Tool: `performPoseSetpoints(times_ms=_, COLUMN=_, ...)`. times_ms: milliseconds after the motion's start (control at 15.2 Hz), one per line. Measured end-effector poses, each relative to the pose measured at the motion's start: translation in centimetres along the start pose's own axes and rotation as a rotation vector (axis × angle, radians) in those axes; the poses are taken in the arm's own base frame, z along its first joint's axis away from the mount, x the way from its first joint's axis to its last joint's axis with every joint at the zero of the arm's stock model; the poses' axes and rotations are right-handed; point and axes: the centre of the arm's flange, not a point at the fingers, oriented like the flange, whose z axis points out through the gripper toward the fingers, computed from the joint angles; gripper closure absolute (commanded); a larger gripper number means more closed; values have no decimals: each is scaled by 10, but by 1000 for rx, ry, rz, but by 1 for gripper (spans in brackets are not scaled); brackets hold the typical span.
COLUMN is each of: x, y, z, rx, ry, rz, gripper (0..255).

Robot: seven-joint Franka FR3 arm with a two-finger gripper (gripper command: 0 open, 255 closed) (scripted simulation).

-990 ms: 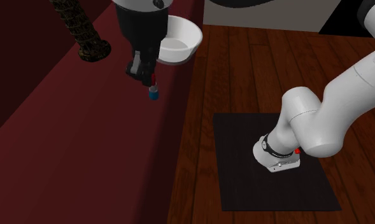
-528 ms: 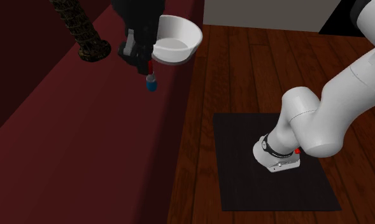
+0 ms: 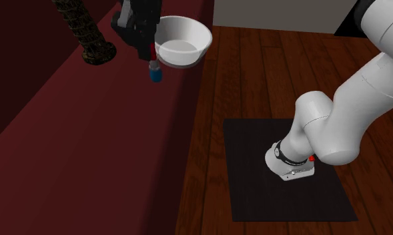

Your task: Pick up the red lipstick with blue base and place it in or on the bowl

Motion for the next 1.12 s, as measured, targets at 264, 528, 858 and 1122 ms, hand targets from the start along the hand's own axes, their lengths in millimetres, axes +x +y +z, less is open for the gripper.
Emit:
performPoseSetpoints(times_ms=264, x=6, y=14, z=-9, rx=0, ry=0, rz=0, gripper=255)
performPoseSetpoints(times_ms=528, x=10, y=69, z=-12, rx=0, ry=-1, rz=2, gripper=255)
performPoseSetpoints(times_ms=858, x=18, y=133, z=-14, rx=0, ry=0, rz=2, gripper=255)
performPoseSetpoints(times_ms=1122, x=24, y=183, z=-13, rx=0, ry=-1, rz=2, gripper=255)
